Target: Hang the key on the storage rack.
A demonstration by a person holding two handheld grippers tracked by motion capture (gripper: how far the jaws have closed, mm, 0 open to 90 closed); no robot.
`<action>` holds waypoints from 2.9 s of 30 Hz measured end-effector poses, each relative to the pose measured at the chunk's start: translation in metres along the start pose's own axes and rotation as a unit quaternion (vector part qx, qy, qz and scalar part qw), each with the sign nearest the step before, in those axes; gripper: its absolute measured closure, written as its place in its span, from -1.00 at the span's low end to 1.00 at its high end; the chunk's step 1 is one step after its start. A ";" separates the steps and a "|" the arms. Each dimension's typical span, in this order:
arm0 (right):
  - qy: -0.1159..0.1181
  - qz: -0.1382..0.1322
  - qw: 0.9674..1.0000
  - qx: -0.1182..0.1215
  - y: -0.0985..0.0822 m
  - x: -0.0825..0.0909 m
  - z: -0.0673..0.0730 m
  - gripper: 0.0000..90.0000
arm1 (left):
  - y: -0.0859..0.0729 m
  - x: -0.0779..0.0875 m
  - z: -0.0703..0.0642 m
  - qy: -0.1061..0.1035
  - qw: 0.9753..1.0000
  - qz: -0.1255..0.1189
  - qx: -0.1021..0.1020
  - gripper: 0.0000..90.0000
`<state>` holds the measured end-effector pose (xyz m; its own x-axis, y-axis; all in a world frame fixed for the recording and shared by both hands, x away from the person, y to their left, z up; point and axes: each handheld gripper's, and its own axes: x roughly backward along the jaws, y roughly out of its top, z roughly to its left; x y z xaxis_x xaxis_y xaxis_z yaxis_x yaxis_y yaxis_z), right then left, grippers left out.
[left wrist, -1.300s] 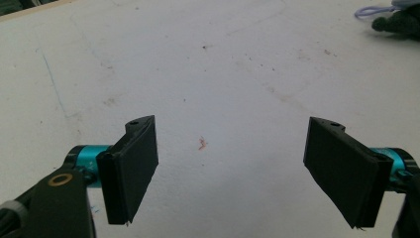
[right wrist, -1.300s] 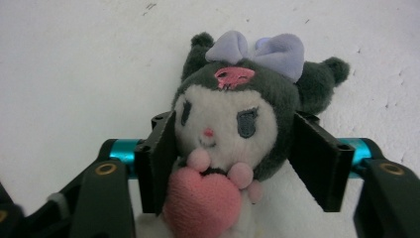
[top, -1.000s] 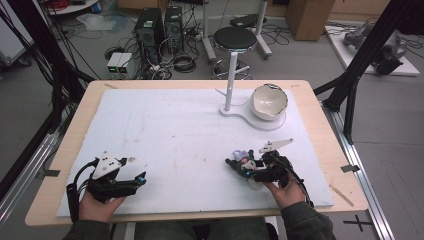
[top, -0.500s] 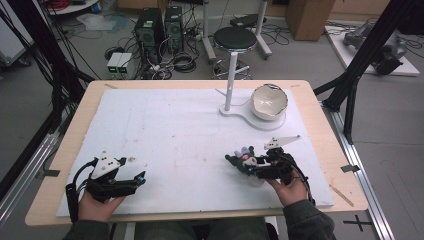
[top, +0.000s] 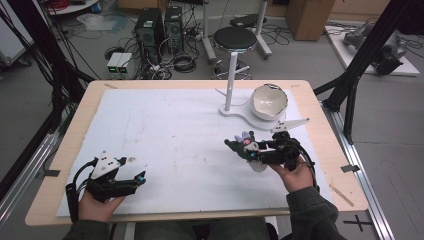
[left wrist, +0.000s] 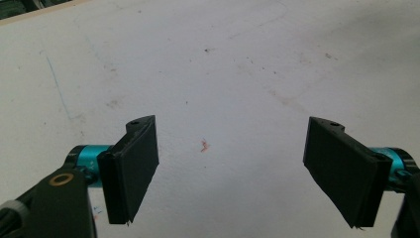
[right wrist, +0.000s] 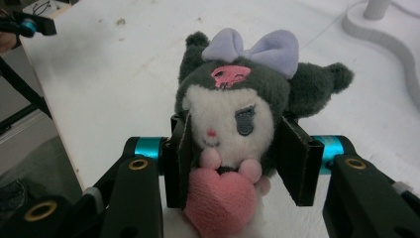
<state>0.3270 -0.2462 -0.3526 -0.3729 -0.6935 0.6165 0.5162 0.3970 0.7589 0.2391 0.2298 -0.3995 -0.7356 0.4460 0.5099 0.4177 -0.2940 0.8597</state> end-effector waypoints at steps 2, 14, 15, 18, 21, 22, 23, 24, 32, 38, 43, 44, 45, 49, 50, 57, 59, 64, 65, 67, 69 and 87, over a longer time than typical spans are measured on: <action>0.001 -0.003 1.000 0.004 0.007 0.002 0.000 0.19 | 0.000 0.000 0.000 0.000 1.000 0.000 0.000 -0.52; 0.001 -0.014 1.000 0.017 0.035 0.009 -0.002 0.18 | 0.000 0.001 0.001 0.000 1.000 0.001 0.000 -0.52; 0.002 -0.013 1.000 0.016 0.038 0.010 -0.003 0.18 | 0.000 0.001 0.001 0.000 1.000 0.001 0.000 -0.52; 0.004 -0.018 1.000 0.015 0.042 0.011 -0.004 0.18 | 0.000 0.001 0.001 0.000 1.000 0.000 0.000 -0.51; 0.004 -0.020 1.000 0.014 0.048 0.012 -0.005 0.18 | 0.000 0.001 0.001 0.000 1.000 0.000 0.000 -0.51; 0.005 -0.020 1.000 0.014 0.050 0.012 -0.006 0.18 | 0.000 0.001 0.001 0.002 1.000 0.000 0.000 -0.52; 0.006 -0.022 1.000 0.017 0.052 0.012 -0.007 0.18 | 0.000 0.001 0.001 0.002 1.000 -0.001 0.000 -0.51; 0.004 -0.021 1.000 0.018 0.055 0.012 -0.007 0.18 | 0.000 0.001 0.001 0.001 1.000 -0.001 0.000 -0.52; 0.005 -0.028 0.999 0.021 0.072 0.010 -0.011 0.18 | 0.000 0.001 0.001 0.001 1.000 -0.001 0.000 -0.51; 0.001 -0.028 0.999 0.025 0.085 0.008 -0.014 0.18 | 0.000 0.001 0.002 0.002 1.000 -0.002 0.000 -0.51; 0.000 -0.029 0.999 0.023 0.095 0.007 -0.017 0.18 | 0.001 0.001 0.002 0.001 1.000 -0.001 -0.001 -0.51; -0.001 -0.030 0.999 0.021 0.098 0.006 -0.018 0.18 | 0.001 0.001 0.002 0.001 1.000 -0.001 -0.001 -0.51; -0.001 -0.030 0.999 0.022 0.099 0.005 -0.019 0.18 | 0.001 0.001 0.002 0.001 1.000 -0.002 -0.001 -0.51; -0.006 -0.034 0.999 0.021 0.106 0.004 -0.022 0.18 | 0.001 0.001 0.002 0.002 1.000 -0.002 -0.001 -0.51; -0.007 -0.035 0.999 0.021 0.108 0.004 -0.023 0.18 | 0.001 0.001 0.002 0.001 1.000 -0.002 0.000 -0.51; -0.017 -0.037 0.999 0.018 0.119 0.002 -0.030 0.18 | 0.001 0.001 0.002 0.002 1.000 -0.001 -0.001 -0.51; -0.020 -0.038 0.999 0.016 0.123 0.001 -0.032 0.18 | 0.001 0.001 0.002 0.002 1.000 -0.001 -0.002 -0.51; -0.027 -0.041 0.999 0.019 0.132 -0.001 -0.036 0.18 | 0.001 0.001 0.002 0.002 1.000 -0.002 -0.001 -0.51; -0.029 -0.040 0.999 0.020 0.133 -0.001 -0.037 0.18 | 0.001 0.001 0.002 0.002 1.000 -0.002 -0.001 -0.51; -0.031 -0.041 0.998 0.019 0.136 -0.003 -0.038 0.18 | 0.001 0.001 0.003 0.002 1.000 -0.001 -0.003 -0.51; -0.034 -0.041 0.998 0.018 0.138 -0.004 -0.039 0.18 | 0.001 0.001 0.003 0.002 1.000 -0.003 -0.002 -0.51; -0.061 -0.044 0.997 0.014 0.153 -0.014 -0.053 0.18 | 0.001 0.002 0.004 0.003 1.000 -0.003 -0.002 -0.51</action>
<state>0.4525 -0.2075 -0.2564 -0.5078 -0.6485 0.5671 0.4565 0.3557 0.8155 0.2405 0.2335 -0.3976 -0.7410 0.4437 0.5040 0.4111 -0.2936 0.8630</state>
